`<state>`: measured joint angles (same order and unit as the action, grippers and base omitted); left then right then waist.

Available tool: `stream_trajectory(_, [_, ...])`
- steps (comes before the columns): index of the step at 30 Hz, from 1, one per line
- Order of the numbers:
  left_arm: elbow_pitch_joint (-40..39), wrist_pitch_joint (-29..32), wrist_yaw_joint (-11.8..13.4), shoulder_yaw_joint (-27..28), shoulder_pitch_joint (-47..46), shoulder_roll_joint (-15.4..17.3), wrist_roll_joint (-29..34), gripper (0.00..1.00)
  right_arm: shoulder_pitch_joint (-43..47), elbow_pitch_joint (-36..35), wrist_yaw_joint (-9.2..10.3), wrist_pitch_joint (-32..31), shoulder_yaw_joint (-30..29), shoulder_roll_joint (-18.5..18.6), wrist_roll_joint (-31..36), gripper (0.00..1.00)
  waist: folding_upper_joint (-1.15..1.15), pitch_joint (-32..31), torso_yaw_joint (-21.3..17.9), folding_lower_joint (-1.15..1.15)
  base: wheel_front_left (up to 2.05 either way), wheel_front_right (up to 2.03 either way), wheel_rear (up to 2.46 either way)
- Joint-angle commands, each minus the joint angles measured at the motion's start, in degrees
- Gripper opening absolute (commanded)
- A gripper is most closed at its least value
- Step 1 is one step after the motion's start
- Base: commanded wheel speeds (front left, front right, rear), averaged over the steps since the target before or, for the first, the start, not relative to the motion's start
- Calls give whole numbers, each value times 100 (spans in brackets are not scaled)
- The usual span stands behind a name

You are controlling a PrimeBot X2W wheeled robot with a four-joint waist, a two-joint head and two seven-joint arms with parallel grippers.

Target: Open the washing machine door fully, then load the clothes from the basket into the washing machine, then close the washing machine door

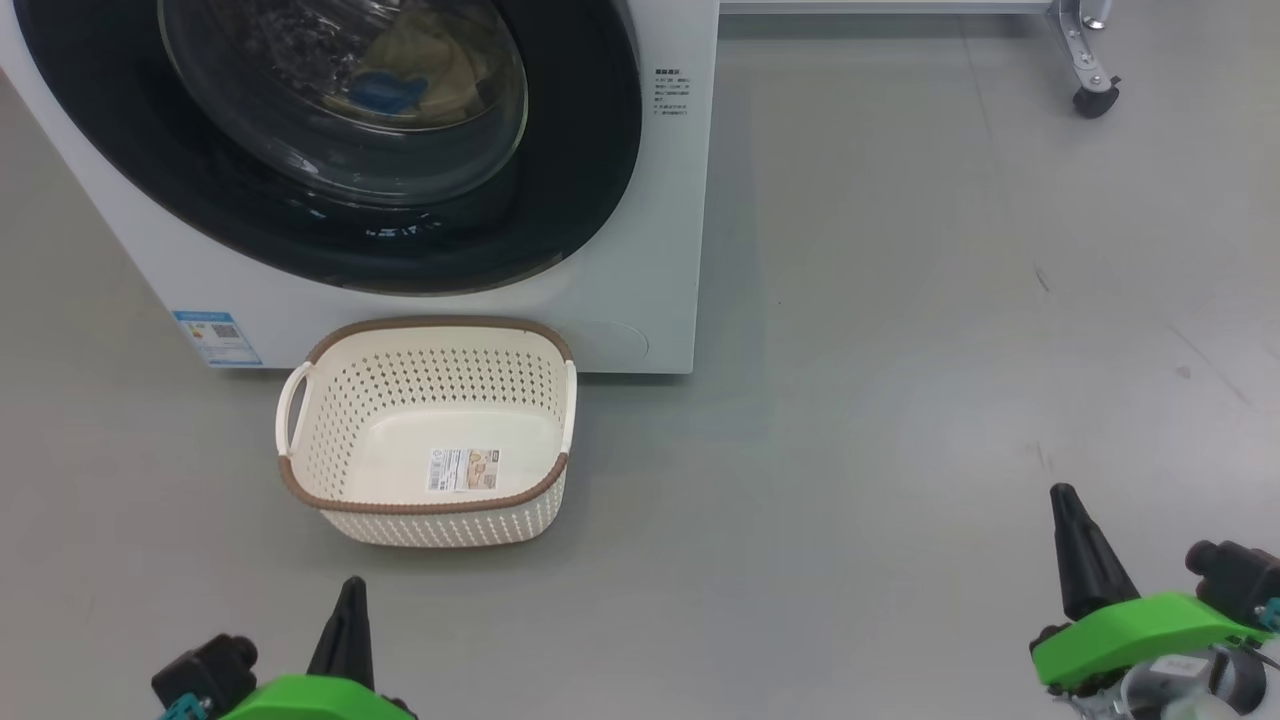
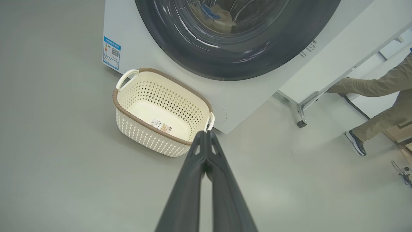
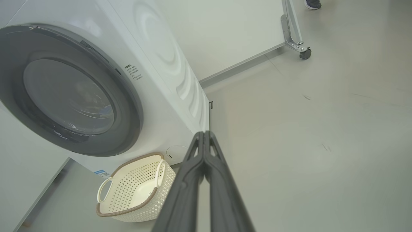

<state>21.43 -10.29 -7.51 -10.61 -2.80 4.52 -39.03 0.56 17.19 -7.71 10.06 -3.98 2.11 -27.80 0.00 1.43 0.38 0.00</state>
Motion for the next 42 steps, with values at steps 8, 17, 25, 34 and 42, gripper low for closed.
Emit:
stream_trajectory(8, [-247, 143, 1, 242, -265, 18, -512, 0, -346, -216, 6, -163, -48, 49, -619, 0, 0, -10, -3, 0, 0, 0, 0])
stream_trajectory(17, [-298, 290, 1, 380, -271, 7, -1009, 0, -380, -226, 8, -315, -69, 52, -1210, 0, 0, -22, -7, 0, 0, 0, 0])
stream_trajectory(25, [-342, 422, 1, 505, -277, -3, -1450, 0, -409, -235, 9, -450, -88, 54, -1735, 0, 0, -32, -10, 0, 0, 0, 0])
stream_trajectory(34, [-392, 572, 1, 647, -284, -16, -1944, 0, -443, -245, 11, -602, -110, 57, -2325, 0, 0, -44, -13, 0, 0, 0, 0])
stream_trajectory(42, [-431, 689, 1, 758, -289, -26, -2326, 0, -468, -253, 12, -720, -126, 59, -2783, 0, 0, -53, -16, 0, 0, 0, 0])
